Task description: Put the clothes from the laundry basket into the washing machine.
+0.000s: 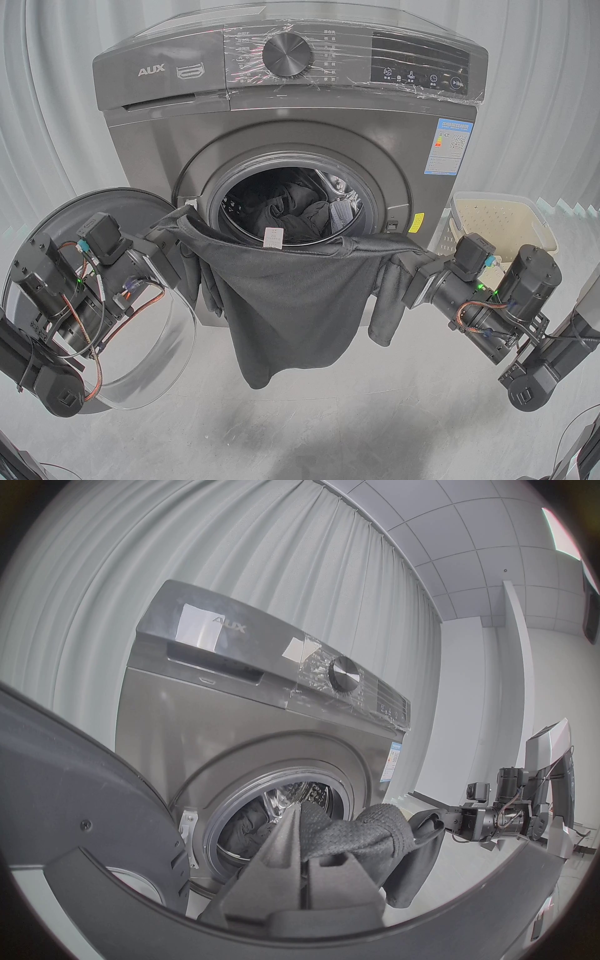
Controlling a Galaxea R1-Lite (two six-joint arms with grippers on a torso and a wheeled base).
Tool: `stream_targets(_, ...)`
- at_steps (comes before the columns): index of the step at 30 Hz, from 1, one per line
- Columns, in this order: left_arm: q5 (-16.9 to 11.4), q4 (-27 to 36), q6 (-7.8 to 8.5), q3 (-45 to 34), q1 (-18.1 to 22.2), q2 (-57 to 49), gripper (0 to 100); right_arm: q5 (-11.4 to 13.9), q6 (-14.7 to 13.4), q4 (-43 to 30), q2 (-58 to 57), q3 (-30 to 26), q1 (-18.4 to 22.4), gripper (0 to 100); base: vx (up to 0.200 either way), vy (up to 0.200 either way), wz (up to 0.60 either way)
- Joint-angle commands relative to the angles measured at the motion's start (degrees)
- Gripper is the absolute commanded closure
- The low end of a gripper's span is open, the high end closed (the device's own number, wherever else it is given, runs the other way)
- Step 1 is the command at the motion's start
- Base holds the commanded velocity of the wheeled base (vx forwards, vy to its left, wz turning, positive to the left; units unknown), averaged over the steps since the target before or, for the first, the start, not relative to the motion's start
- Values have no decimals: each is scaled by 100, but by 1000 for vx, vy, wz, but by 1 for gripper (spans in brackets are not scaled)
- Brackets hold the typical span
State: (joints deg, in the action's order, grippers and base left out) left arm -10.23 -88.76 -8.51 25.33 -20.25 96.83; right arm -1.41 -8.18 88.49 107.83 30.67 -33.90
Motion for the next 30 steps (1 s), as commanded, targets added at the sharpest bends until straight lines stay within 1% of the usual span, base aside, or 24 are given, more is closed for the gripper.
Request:
stream_targets(1, 3, -1, -10, 51, 12, -85, 100, -17, 9, 1, -165, 79, 15, 100, 0, 0, 0)
stream_targets(5, 30, -1, -19, 121, 21, -94, 100, -34, 27, 1, -271, 106, 6, 100, 0, 0, 0)
stream_targets(7, 144, -1, -19, 218, 21, -94, 100, -34, 36, 1, -385, 167, 6, 100, 0, 0, 0)
stream_targets(11, 197, -10, -28, 297, 12, -103, 100, -43, 53, -7, -578, 185, 6, 100, 0, 0, 0)
stream_targets(13, 205, -1, -72, 358, 12, -138, 100, -61, 53, -7, -614, 255, 6, 100, 0, 0, 0)
stream_targets(15, 205, -1, -151, 376, 12, -164, 100, -70, 53, -7, -622, 325, 15, 100, 0, 0, 0)
stream_targets(17, 258, -1, -177, 385, 21, -164, 100, -70, 45, -7, -622, 361, 42, 100, 0, 0, 0)
stream_targets(19, 320, -1, -177, 394, 21, -164, 100, -70, 45, -7, -614, 361, 50, 100, 0, 0, 0)
stream_targets(30, 320, -1, -177, 394, 56, -164, 100, -70, 45, -7, -622, 361, 50, 100, 0, 0, 0)
